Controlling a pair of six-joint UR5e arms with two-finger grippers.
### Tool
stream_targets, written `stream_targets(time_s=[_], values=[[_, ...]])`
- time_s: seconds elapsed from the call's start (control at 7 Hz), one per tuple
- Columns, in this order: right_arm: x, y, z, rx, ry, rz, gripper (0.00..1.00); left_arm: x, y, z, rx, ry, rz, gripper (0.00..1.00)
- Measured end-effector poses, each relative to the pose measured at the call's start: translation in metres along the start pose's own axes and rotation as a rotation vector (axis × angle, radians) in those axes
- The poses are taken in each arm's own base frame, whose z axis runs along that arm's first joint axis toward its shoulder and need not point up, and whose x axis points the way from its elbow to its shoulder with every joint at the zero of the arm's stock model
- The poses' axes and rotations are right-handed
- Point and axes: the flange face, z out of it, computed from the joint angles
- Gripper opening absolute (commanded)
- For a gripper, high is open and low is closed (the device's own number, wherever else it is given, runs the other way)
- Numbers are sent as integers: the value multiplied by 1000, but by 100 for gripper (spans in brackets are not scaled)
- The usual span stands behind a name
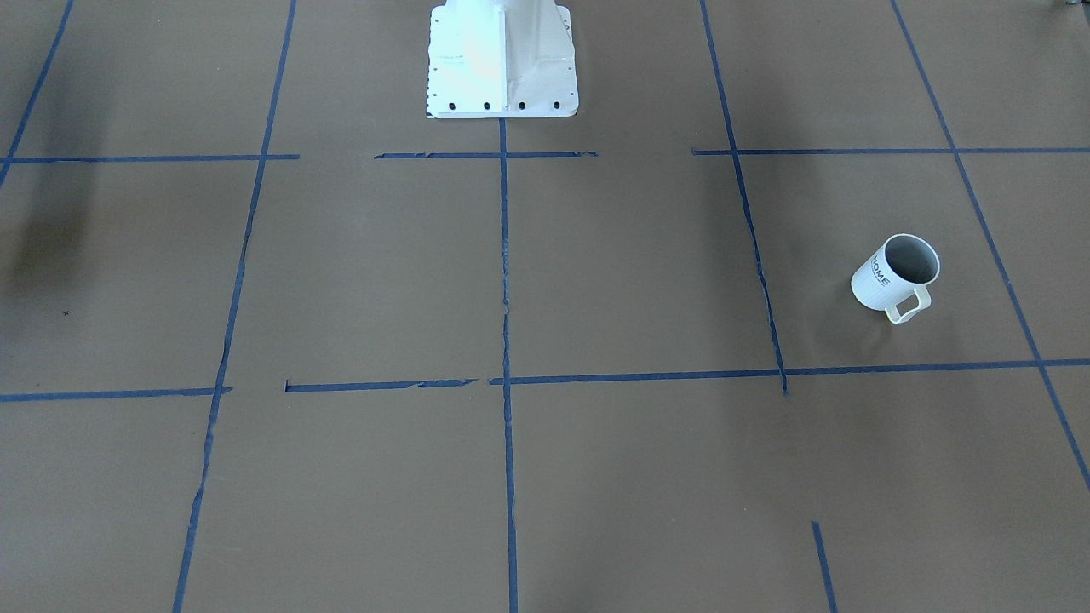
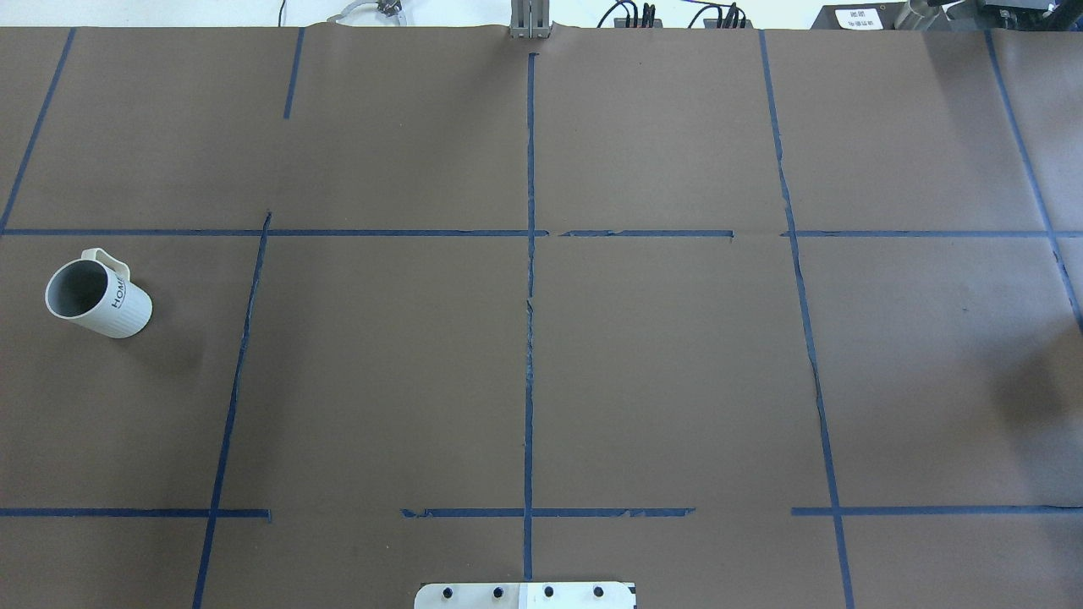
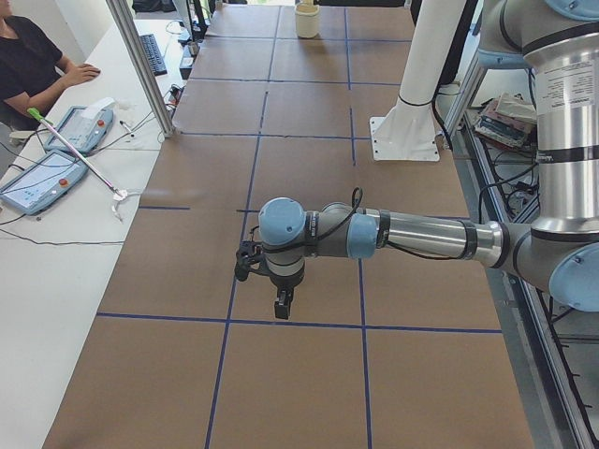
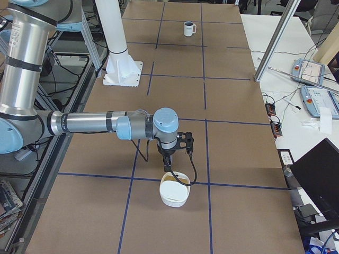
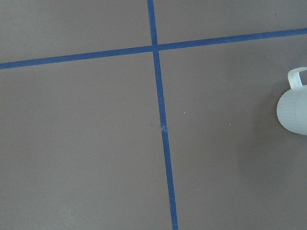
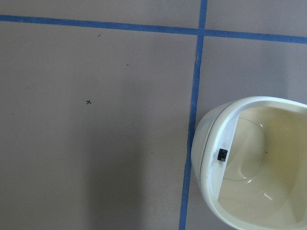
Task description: Left arm hands cup to right arm to dump lemon
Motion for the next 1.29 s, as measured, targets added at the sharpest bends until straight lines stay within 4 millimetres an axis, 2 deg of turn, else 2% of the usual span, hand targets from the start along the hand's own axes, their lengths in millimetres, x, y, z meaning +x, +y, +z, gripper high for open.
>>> stream_targets(time_s=[1.0, 1.14, 1.29], values=[[-7, -5, -3, 45, -14, -47, 100, 1, 7, 4, 25, 8, 40, 100], [-8, -6, -3, 50, -14, -52, 100, 6, 9, 11, 30, 9, 73, 100], [-9, -6, -2, 49, -15, -56, 100, 21, 4, 22, 34, 13, 100, 100]])
